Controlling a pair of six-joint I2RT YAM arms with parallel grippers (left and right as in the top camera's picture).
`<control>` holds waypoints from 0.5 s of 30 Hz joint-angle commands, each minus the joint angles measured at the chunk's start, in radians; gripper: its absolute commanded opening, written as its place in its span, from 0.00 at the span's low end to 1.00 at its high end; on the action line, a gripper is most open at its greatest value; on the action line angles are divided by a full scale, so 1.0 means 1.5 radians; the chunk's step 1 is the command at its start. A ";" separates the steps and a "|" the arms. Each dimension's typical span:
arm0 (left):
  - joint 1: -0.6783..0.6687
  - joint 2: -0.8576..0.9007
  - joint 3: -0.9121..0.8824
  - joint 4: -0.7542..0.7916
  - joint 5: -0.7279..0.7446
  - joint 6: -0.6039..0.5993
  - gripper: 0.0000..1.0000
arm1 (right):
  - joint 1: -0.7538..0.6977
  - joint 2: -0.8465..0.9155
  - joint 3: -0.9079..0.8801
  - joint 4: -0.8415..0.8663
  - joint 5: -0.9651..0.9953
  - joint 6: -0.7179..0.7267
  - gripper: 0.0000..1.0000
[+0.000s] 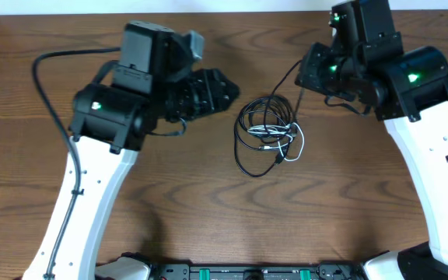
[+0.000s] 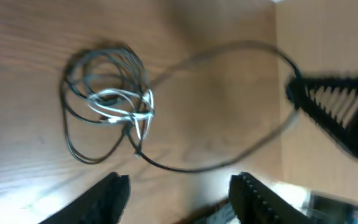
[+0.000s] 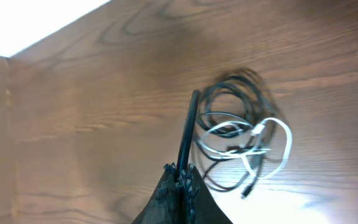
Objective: Untangle cables
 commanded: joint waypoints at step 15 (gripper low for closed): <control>-0.127 0.035 0.002 0.001 -0.177 0.110 0.68 | 0.005 0.040 0.005 0.078 -0.239 0.203 0.02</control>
